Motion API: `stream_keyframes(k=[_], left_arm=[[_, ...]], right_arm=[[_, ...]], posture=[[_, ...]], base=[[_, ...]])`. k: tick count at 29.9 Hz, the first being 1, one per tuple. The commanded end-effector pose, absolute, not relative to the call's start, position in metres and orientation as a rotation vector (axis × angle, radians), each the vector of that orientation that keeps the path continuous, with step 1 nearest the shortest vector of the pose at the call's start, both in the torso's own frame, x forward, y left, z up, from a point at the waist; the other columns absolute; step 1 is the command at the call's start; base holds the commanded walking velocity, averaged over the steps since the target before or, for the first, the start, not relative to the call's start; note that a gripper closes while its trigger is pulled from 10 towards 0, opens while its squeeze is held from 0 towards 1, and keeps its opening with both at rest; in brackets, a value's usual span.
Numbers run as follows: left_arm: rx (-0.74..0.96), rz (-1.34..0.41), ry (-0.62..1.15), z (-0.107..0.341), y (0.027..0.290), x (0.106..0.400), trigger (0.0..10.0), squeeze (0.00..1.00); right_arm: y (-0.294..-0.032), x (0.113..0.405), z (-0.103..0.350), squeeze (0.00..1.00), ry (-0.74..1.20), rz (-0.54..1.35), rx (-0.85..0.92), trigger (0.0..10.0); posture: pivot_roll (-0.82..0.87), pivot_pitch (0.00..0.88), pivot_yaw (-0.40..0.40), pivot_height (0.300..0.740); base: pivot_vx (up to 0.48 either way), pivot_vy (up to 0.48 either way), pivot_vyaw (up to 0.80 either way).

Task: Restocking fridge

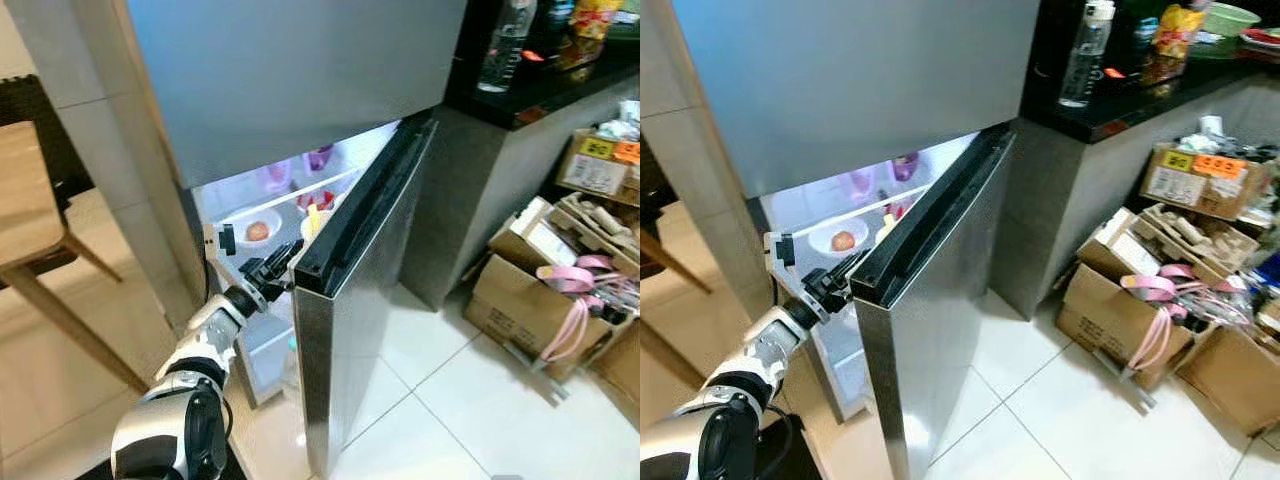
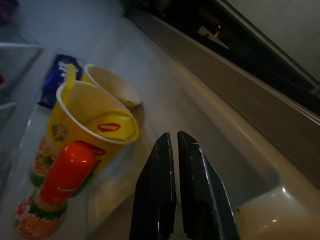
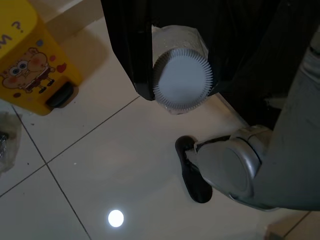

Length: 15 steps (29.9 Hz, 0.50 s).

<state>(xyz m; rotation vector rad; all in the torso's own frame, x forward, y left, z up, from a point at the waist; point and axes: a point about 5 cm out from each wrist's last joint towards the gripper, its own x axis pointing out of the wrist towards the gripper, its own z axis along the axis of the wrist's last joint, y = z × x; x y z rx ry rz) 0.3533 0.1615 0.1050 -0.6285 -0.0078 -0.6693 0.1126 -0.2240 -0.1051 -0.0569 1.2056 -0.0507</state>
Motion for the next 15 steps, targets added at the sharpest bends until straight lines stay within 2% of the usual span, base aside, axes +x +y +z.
stream_keyframes(k=[1,4,7,9,15], left_arm=[[-0.63,-0.694,0.006,0.108,0.147,0.357,10.0,0.0],[-0.63,-0.694,0.006,0.108,0.147,0.357,10.0,0.0],[-0.633,-0.718,0.014,0.107,0.144,0.355,10.0,0.0],[-0.644,-0.846,0.064,0.097,0.121,0.346,10.0,0.0],[-0.646,-0.896,0.088,0.092,0.11,0.341,10.0,0.0]], right_arm=[[-0.226,0.113,-0.105,0.0,1.205,-0.066,-0.056,10.0],[-0.226,0.113,-0.105,0.0,1.205,-0.066,-0.056,10.0],[-0.226,0.113,-0.105,0.0,1.203,-0.068,-0.057,10.0],[-0.226,0.114,-0.104,0.0,1.195,-0.071,-0.058,10.0],[-0.227,0.114,-0.104,0.0,1.194,-0.07,-0.06,10.0]], posture=[[-0.09,0.0,0.011,0.74],[-0.09,0.0,0.011,0.74],[-0.09,0.0,0.011,0.74],[-0.09,0.0,0.009,0.74],[-0.09,0.0,0.009,0.74]], base=[[0.0,0.0,-0.71],[0.0,0.0,-0.71],[0.0,0.0,0.0],[0.0,0.0,0.0],[0.0,0.0,0.0]])
